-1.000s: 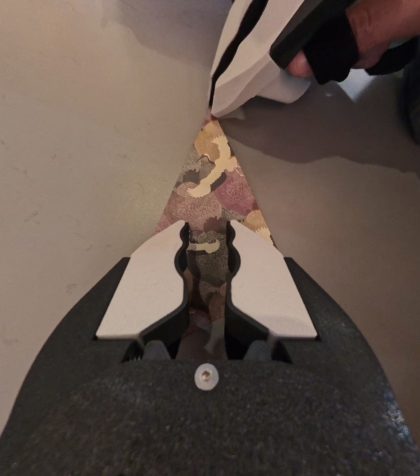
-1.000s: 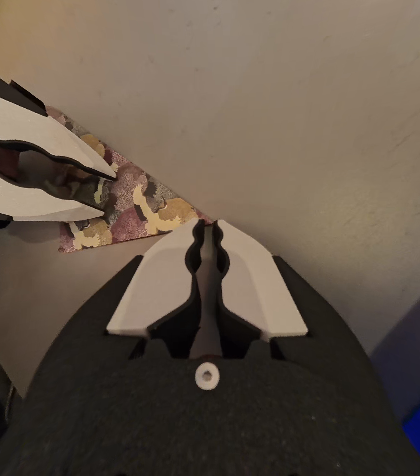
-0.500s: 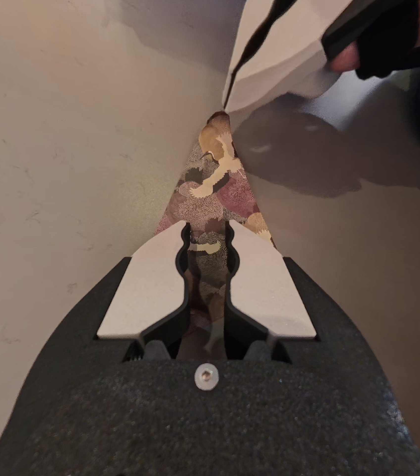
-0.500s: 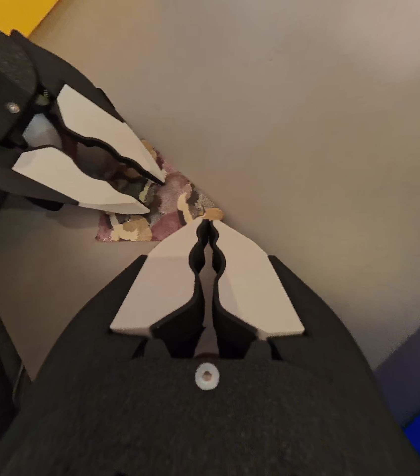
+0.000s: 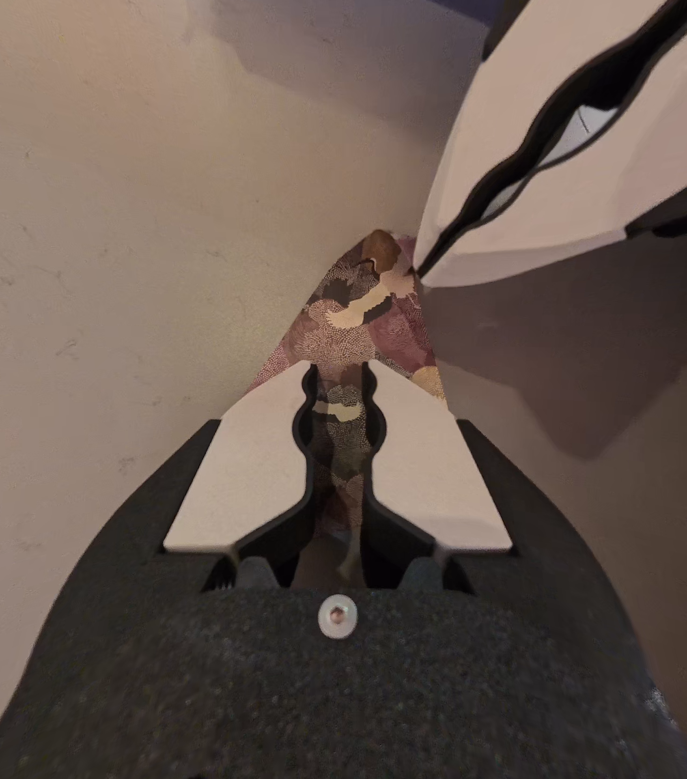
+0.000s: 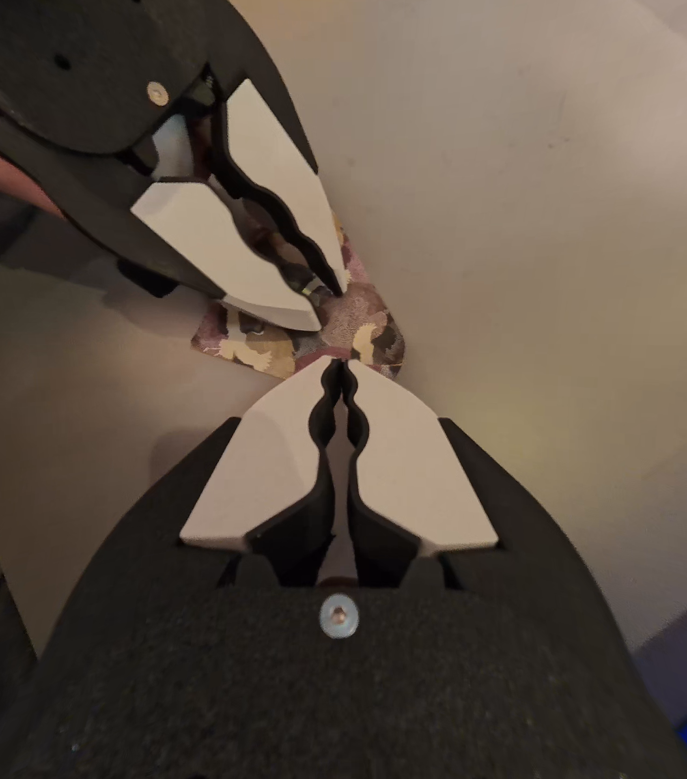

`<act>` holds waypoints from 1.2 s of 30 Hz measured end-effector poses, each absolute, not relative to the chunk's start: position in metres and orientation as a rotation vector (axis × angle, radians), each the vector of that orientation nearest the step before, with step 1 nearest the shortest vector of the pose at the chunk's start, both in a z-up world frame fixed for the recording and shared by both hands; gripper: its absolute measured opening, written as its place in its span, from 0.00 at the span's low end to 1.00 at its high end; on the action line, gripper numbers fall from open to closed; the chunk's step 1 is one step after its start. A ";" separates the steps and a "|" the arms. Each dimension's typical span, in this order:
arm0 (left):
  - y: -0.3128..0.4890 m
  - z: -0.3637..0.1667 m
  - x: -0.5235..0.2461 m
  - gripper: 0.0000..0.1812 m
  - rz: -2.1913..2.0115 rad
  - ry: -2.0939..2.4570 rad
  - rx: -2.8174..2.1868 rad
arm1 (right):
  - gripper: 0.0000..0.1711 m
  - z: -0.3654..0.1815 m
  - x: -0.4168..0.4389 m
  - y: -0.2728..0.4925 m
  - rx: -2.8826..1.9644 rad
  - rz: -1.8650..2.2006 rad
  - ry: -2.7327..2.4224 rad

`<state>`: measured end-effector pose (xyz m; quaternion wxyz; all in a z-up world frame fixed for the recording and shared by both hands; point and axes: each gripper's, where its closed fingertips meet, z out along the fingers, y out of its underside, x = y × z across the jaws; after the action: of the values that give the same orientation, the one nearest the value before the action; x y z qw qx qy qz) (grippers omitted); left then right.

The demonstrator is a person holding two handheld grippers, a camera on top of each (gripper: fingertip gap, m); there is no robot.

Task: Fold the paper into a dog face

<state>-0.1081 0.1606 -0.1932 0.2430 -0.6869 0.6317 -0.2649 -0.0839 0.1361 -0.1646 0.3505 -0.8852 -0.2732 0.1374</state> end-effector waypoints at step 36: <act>0.164 -0.194 -0.108 0.07 -0.631 1.720 -1.883 | 0.20 -0.188 -0.046 0.112 -2.484 0.550 -0.312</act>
<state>-0.1078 0.1636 -0.1943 0.2545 -0.6931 0.6332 -0.2322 -0.0463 0.1115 -0.1884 0.2852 -0.9289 -0.1168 0.2055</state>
